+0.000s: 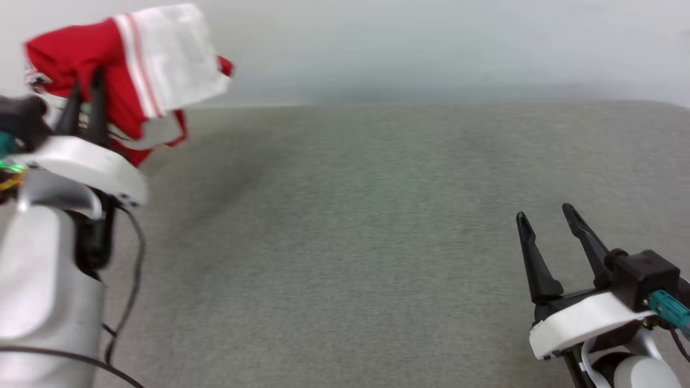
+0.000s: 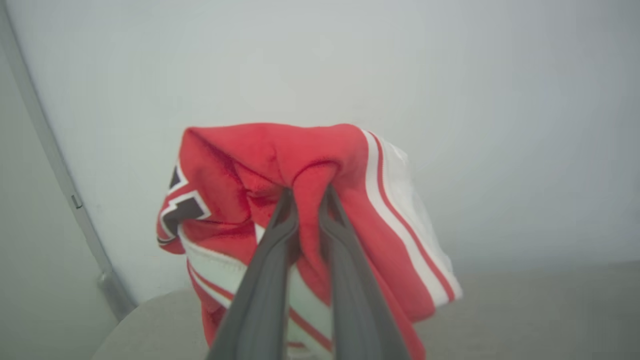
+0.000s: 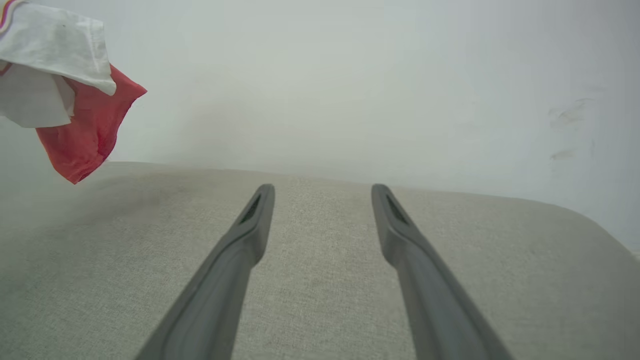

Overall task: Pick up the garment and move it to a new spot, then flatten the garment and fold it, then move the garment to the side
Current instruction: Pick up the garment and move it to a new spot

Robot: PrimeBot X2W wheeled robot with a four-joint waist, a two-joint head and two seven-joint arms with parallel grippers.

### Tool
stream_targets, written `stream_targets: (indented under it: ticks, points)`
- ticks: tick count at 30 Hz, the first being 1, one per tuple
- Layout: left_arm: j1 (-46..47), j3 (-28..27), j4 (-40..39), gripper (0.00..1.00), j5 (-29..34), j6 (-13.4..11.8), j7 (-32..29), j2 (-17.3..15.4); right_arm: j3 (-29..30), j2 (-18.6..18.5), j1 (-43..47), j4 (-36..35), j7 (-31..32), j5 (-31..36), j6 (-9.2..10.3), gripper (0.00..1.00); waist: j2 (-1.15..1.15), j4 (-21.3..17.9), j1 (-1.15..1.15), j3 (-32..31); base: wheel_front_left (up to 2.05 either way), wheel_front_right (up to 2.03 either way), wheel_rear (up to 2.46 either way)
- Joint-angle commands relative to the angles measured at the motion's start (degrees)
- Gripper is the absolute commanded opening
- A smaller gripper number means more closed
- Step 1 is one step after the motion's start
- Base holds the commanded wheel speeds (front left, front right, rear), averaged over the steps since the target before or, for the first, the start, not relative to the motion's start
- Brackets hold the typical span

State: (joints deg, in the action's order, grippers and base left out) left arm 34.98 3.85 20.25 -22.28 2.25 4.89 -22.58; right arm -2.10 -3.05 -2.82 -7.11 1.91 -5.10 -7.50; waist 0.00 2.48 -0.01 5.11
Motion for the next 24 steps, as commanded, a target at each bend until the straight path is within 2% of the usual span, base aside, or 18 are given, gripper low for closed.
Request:
stream_targets:
  ticks: [1,8,12,17,24]
  points:
    - [-1.82,0.64,-2.10,0.00,0.18,-0.43,0.70,1.04,0.42,0.17,0.91,-0.45,0.11,-0.18,0.02,1.00,0.00,-3.94,0.01,-1.62,0.00,0.00,0.00]
    - [-10.43,5.59,-13.14,0.00,-0.52,-1.88,1.64,8.12,1.74,0.21,2.63,-1.89,0.85,-1.30,0.02,1.00,0.00,-9.89,0.01,-1.15,0.00,0.00,0.00]
    - [-16.06,10.41,-15.61,0.00,0.28,-2.37,0.17,11.47,2.01,0.23,3.01,-2.29,0.90,-2.08,0.02,1.00,0.00,-11.87,0.01,0.56,0.00,0.00,0.00]
    - [-22.68,15.88,-15.63,0.00,0.99,-1.91,-1.20,13.82,2.28,0.22,3.45,-1.77,0.13,-3.11,0.02,1.00,0.00,-12.59,0.01,2.71,0.00,0.00,0.00]
    - [-27.51,21.23,-11.89,0.00,2.42,-2.03,-4.26,14.86,0.93,0.20,1.42,-0.42,-0.92,-4.18,0.02,1.00,0.00,-11.37,0.01,4.64,0.00,0.00,0.00]
